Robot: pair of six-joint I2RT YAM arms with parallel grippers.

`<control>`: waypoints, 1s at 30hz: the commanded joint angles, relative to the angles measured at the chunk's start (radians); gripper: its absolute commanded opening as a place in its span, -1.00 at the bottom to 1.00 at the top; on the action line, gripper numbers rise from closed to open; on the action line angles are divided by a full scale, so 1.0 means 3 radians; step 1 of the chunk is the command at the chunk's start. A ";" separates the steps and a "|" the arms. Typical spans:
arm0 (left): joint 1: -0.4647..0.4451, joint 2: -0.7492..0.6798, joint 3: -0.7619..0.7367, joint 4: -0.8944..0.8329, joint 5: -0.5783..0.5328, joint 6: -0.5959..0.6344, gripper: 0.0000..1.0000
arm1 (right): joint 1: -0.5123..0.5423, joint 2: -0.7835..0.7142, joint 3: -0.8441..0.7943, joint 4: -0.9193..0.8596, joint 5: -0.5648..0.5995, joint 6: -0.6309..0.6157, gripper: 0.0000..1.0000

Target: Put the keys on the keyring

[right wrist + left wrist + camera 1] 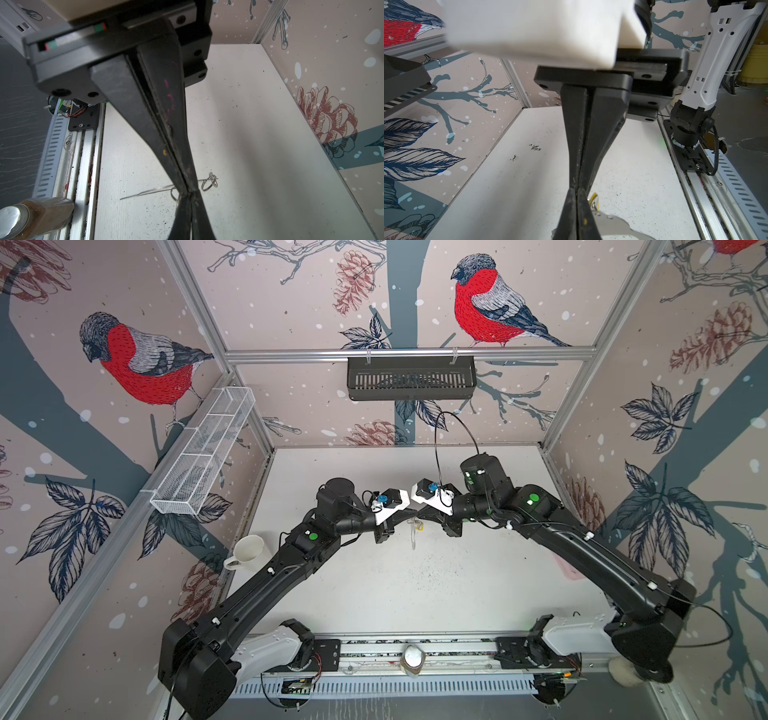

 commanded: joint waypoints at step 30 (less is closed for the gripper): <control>0.0018 0.0035 -0.0857 0.2288 -0.0258 -0.1030 -1.00 | -0.0005 -0.0544 -0.1784 0.3100 0.0620 0.1611 -0.43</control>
